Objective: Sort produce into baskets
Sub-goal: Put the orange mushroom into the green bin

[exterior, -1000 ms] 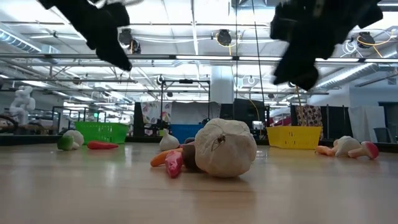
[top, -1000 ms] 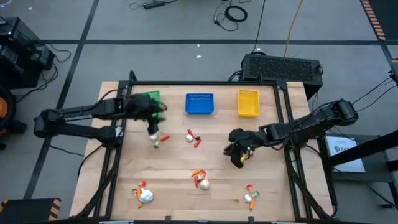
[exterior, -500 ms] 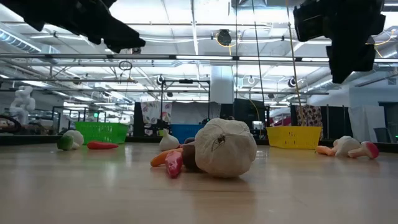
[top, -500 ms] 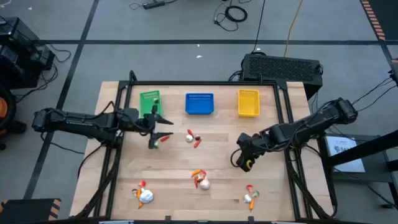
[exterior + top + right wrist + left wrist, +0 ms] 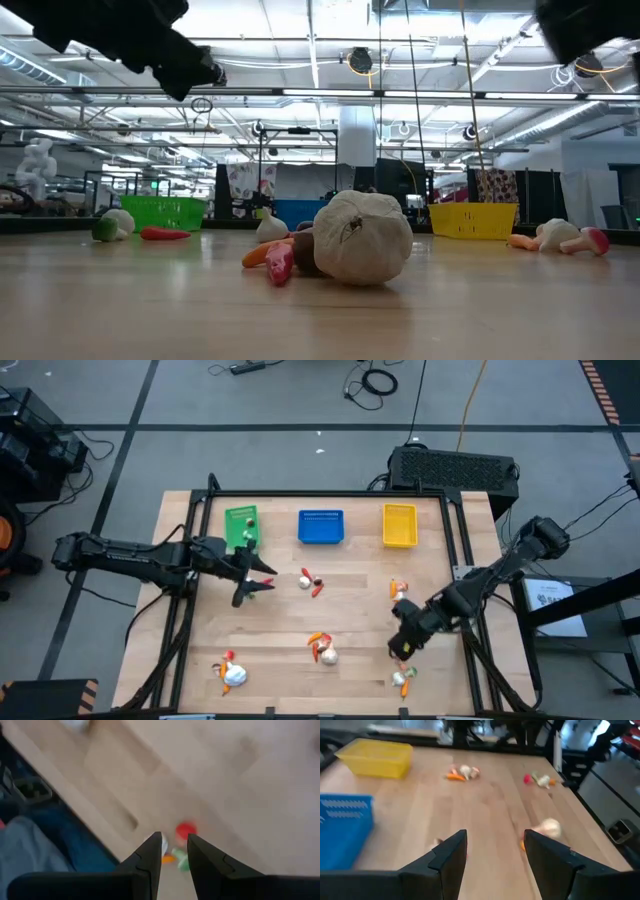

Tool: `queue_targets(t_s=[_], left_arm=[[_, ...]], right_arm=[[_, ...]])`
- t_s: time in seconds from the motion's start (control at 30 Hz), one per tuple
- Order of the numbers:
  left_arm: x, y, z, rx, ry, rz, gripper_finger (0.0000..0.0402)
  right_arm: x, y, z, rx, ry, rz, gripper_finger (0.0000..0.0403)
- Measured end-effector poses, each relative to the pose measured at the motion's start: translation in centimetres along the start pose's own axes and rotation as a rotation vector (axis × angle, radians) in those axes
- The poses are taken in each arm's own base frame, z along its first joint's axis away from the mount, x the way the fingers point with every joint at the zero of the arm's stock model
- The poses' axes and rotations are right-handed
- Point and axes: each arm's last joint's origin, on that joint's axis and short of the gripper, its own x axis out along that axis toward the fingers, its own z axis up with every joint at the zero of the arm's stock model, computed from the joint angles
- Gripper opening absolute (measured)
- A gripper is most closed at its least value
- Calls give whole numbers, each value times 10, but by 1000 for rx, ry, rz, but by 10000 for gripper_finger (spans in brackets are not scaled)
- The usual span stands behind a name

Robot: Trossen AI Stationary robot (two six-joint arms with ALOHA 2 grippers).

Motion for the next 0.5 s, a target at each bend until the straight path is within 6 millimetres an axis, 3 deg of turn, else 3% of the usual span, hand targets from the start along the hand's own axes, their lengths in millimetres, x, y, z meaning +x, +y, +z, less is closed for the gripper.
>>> queue_targets(t_s=[0.17, 0.3, 0.5], left_arm=[[7, -11, -2, 23, 10, -57, 206], [12, -18, 2, 57, -35, -93, 206], [14, -21, 13, 215, -164, -95, 206]], right_arm=[[7, 4, -10, 56, 17, 8, 84], [8, 6, -12, -11, 8, 21, 84], [5, -18, 0, 43, -284, -230, 84]])
